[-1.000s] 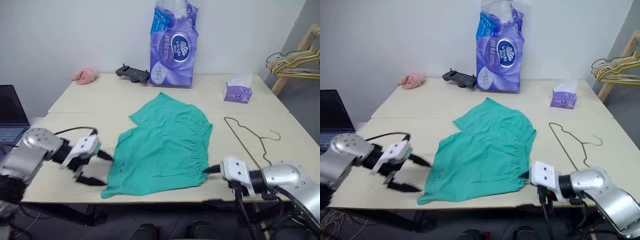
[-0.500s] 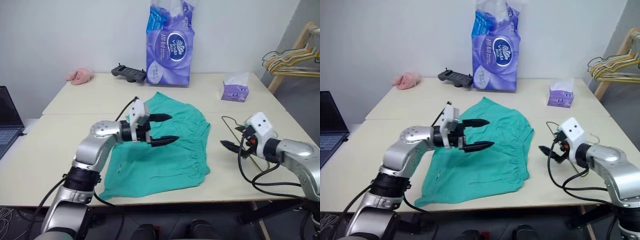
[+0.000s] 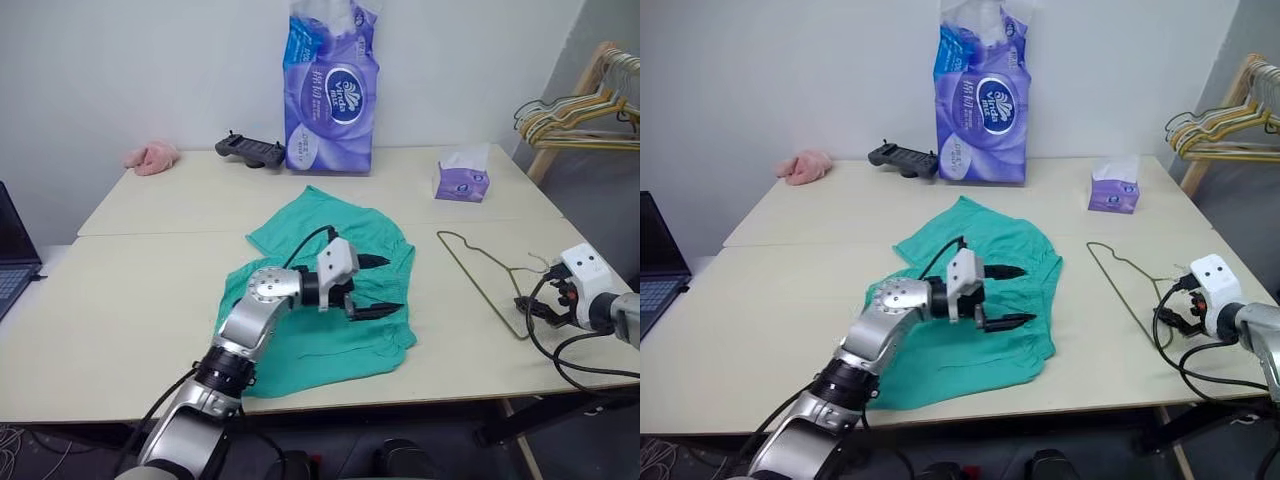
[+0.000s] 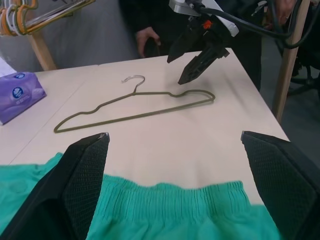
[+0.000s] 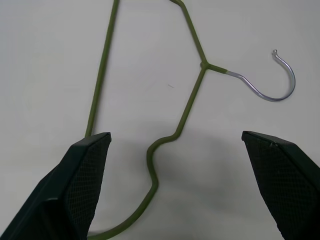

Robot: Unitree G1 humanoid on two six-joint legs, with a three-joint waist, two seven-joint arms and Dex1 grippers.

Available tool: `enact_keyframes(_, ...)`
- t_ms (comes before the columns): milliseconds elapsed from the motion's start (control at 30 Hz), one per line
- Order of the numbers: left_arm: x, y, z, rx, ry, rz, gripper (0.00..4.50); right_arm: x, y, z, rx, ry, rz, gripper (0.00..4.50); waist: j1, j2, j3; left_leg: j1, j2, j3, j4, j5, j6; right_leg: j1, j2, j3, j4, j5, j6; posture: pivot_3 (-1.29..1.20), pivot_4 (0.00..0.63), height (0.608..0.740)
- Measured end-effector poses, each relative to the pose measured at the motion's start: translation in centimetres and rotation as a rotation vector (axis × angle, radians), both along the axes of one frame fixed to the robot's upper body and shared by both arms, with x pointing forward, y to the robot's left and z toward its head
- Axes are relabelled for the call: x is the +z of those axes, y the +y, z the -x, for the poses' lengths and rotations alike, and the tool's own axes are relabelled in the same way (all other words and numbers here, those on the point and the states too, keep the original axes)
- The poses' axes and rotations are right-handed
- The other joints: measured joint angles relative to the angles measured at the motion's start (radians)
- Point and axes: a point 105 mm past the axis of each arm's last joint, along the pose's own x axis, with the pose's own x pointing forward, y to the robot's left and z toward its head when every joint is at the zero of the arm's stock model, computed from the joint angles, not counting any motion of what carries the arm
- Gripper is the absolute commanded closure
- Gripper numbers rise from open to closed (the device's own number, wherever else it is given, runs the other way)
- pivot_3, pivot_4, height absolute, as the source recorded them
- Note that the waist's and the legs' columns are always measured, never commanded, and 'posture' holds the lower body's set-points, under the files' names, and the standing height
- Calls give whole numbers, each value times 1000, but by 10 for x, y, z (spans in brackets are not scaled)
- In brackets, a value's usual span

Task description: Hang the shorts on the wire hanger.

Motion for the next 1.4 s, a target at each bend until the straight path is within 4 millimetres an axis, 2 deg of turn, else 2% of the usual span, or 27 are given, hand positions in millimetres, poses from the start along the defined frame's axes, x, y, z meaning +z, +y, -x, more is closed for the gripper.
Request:
enact_keyframes(100, 7, -11, 1, -12, -21, 23, 0, -6, 2, -4, 23, 27, -12, 33, -4, 0, 0, 0, 0, 0, 0, 0, 0, 0, 0, 0, 0, 0, 0, -120, 21, 740)
enact_keyframes(267, 5, -14, 2, -11, -26, 8, 0, -23, -6, -3, 7, 97, -12, 33, -6, 3, -2, 0, 0, 0, 0, 0, 0, 1, 0, 0, 0, 0, 0, -105, 19, 740)
enact_keyframes(500, -13, -4, 5, 0, 19, -46, 0, -34, -11, -2, -7, 145, -48, 33, -4, 5, -3, 1, 0, -1, 0, -1, 0, 1, 0, 0, 0, 0, 0, -77, 15, 740)
enact_keyframes(600, -14, -1, 6, 3, 27, -59, 0, -39, -8, -1, -2, 161, -68, 33, -3, 5, -3, 1, 0, 0, 1, -1, 0, 1, 0, 0, 0, 0, 0, -76, 16, 740)
enact_keyframes(900, -5, -5, 14, -49, 26, -42, 0, -41, -5, -8, -24, 168, -131, 33, 0, 5, -4, 1, 0, -1, 1, -1, 0, 2, 0, 0, 0, 0, 0, -74, 19, 740)
enact_keyframes(1400, 1, -10, 20, -91, 61, -12, 0, -45, -8, -4, -40, 182, -150, 33, 12, 5, -4, 8, 0, -3, 1, -2, 1, 12, 0, -3, -4, -1, 1, -52, 15, 740)
